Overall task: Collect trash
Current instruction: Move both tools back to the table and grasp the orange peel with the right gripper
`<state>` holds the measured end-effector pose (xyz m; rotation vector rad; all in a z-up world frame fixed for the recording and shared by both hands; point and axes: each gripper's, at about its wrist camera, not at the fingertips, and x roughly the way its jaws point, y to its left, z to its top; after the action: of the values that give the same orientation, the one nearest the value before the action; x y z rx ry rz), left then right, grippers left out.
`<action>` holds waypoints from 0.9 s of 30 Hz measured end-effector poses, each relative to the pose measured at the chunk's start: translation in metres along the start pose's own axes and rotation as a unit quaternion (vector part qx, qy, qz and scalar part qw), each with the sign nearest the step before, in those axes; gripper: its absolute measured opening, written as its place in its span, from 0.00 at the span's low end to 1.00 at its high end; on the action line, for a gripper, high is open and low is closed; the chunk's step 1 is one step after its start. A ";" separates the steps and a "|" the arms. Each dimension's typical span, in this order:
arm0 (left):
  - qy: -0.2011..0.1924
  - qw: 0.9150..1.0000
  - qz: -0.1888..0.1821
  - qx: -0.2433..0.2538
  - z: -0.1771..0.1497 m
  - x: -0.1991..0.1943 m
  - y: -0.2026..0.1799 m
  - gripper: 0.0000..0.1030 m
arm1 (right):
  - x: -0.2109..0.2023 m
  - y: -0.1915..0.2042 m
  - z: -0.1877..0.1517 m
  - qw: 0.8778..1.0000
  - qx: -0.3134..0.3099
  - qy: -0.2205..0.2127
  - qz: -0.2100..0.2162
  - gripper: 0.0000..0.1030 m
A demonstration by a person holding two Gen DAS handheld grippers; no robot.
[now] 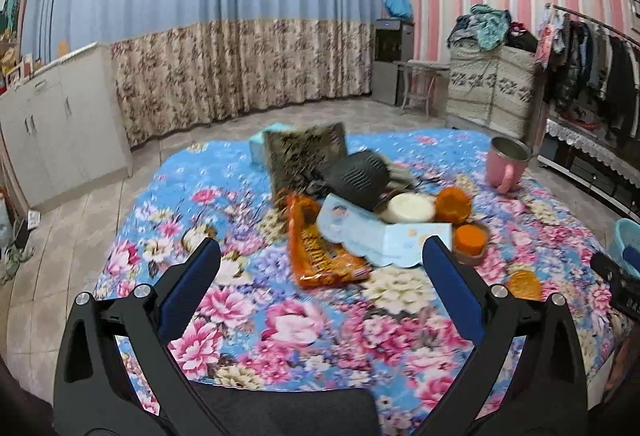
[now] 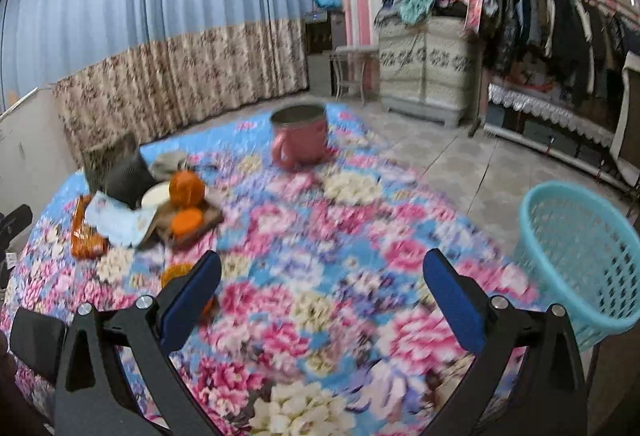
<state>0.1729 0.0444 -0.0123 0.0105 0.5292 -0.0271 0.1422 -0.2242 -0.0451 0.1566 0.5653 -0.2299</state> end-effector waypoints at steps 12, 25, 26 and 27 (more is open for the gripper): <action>0.018 0.999 0.023 -0.022 0.004 0.016 0.028 0.95 | 0.028 0.060 -0.023 0.995 -0.096 0.027 0.028 0.96; 0.044 0.997 0.035 -0.050 0.009 0.033 0.048 0.95 | 0.054 0.086 -0.023 0.987 -0.127 0.075 0.060 0.80; 0.047 0.997 0.035 -0.049 0.008 0.034 0.048 0.95 | 0.055 0.088 -0.023 0.986 -0.131 0.077 0.065 0.78; 0.051 0.997 0.032 -0.049 0.008 0.035 0.047 0.95 | 0.055 0.091 -0.023 0.985 -0.139 0.077 0.069 0.74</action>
<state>0.2084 0.0904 -0.0231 -0.0667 0.6305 0.0617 0.1994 -0.1415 -0.0867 -0.0590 0.7316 -0.0027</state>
